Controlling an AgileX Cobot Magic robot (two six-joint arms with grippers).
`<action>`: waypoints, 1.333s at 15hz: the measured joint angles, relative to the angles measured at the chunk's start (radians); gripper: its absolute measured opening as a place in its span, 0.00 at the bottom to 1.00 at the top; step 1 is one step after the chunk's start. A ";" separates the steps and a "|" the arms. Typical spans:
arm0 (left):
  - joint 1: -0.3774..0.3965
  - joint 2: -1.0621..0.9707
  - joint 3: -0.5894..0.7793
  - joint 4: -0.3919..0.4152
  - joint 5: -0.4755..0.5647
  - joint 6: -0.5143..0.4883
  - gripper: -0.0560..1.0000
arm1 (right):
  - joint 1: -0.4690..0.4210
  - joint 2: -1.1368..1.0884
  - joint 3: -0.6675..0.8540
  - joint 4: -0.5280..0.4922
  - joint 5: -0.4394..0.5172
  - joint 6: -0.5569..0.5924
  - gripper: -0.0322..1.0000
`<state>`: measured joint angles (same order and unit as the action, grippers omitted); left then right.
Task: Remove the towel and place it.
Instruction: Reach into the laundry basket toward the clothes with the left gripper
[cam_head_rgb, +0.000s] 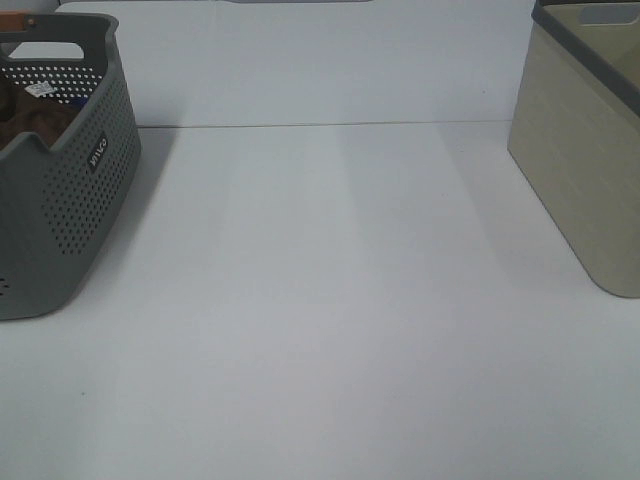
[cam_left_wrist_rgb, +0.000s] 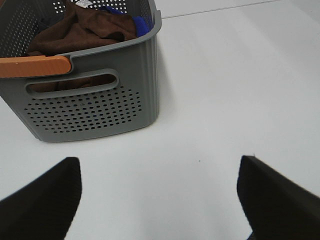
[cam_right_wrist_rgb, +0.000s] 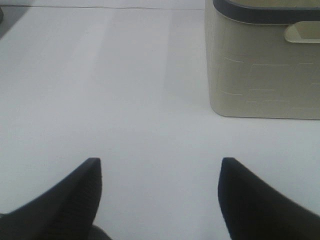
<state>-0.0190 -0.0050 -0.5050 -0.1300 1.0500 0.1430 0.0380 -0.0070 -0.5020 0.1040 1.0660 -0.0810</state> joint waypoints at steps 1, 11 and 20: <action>0.000 0.000 0.000 0.000 0.000 0.000 0.82 | 0.000 0.000 0.000 0.000 0.000 0.000 0.65; 0.000 0.227 -0.047 -0.017 -0.366 -0.021 0.77 | 0.000 0.000 0.000 0.000 0.000 0.000 0.65; 0.000 0.985 -0.523 0.027 -0.398 -0.122 0.76 | 0.000 0.000 0.000 0.000 0.000 0.000 0.65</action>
<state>-0.0190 0.9800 -1.0280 -0.1030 0.6520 0.0210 0.0380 -0.0070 -0.5020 0.1040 1.0660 -0.0810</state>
